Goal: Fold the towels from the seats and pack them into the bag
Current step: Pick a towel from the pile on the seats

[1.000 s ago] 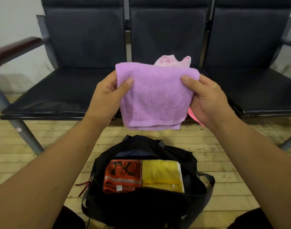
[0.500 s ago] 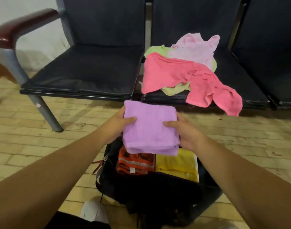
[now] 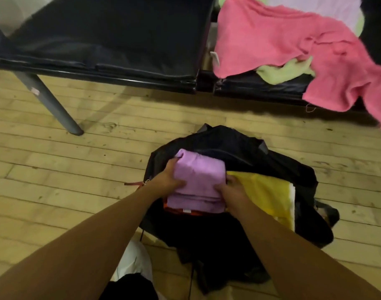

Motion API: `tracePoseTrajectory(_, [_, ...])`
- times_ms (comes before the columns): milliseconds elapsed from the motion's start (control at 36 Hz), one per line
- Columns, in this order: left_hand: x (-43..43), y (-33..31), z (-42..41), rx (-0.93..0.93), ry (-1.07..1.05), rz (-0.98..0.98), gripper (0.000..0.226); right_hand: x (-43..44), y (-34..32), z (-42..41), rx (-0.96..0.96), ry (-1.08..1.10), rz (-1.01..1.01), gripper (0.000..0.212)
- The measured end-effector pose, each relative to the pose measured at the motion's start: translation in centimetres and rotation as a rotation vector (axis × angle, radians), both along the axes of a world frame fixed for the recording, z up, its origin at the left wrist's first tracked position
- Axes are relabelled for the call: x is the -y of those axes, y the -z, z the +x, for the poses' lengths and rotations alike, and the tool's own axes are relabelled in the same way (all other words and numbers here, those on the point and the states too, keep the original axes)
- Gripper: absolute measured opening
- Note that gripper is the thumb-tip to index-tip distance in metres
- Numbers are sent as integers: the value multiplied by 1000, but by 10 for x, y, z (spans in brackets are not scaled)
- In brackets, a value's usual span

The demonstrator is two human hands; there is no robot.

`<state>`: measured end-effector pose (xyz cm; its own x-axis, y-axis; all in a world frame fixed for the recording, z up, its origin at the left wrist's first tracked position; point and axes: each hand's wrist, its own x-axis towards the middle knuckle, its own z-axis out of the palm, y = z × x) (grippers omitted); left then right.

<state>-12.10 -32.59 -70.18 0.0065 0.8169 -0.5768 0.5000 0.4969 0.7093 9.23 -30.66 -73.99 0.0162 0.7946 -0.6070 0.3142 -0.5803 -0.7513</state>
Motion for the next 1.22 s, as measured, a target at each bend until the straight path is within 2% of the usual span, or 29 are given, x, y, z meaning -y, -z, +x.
tracePoseTrajectory(83, [3, 8, -2, -84, -68, 2, 78, 6, -1, -6, 62, -24, 10, 37])
tracePoseTrajectory(139, [4, 10, -3, -157, -64, 23, 73, 5, -5, -7, 87, -37, 7, 51])
tracePoseTrajectory(194, [8, 9, -4, -197, -65, 22, 74, 5, -6, -5, 114, -101, 4, 57])
tracePoseTrajectory(222, [11, 7, -4, -206, -62, 8, 77, 6, -10, -4, 134, -128, -1, 52])
tracePoseTrajectory(278, [17, 1, -4, -264, -3, -56, 80, 10, -13, -3, 178, -158, -16, 35])
tracePoseTrajectory(333, [24, -4, -3, -328, 135, -127, 68, 18, -18, -5, 217, -187, -17, 26])
tracePoseTrajectory(389, [32, -8, -1, -352, 254, -165, 55, 28, -21, -7, 231, -220, 7, 28])
tracePoseTrajectory(444, [38, -10, 0, -391, 308, -201, 52, 38, -25, -8, 233, -265, 33, 34])
tracePoseTrajectory(528, [45, -15, 5, -451, 345, -219, 51, 50, -28, -7, 301, -345, 52, 31])
tracePoseTrajectory(639, [54, -28, 16, -460, 386, -224, 56, 59, -22, -2, 414, -434, 67, 37])
tracePoseTrajectory(722, [59, -34, 20, -412, 432, -239, 49, 60, -17, 5, 500, -557, 36, 45])
tracePoseTrajectory(806, [61, -39, 21, -346, 471, -245, 50, 59, -22, 11, 477, -661, 37, 72])
tracePoseTrajectory(861, [62, -43, 22, -342, 511, -249, 61, 56, -27, 16, 439, -747, 49, 86])
tracePoseTrajectory(889, [63, -44, 22, -380, 521, -268, 69, 54, -31, 19, 454, -818, 36, 85])
tracePoseTrajectory(944, [63, -44, 19, -479, 559, -272, 75, 53, -42, 23, 504, -941, -53, 62])
tracePoseTrajectory(1000, [63, -41, 15, -562, 669, -217, 57, 54, -47, 26, 480, -989, -69, 43])
tracePoseTrajectory(1056, [62, -42, 14, -598, 776, -84, 32, 56, -49, 26, 405, -984, -30, 38])
tracePoseTrajectory(1083, [61, -45, 13, -602, 785, 12, 28, 56, -52, 25, 371, -985, -16, 36])
tracePoseTrajectory(1139, [57, -52, 12, -564, 727, 169, 26, 55, -58, 26, 324, -980, 17, 33])
tracePoseTrajectory(1194, [54, -58, 11, -422, 688, 188, 21, 50, -66, 30, 278, -947, 44, 31])
tracePoseTrajectory(1222, [53, -60, 12, -353, 689, 128, 30, 47, -70, 33, 260, -920, 53, 30])
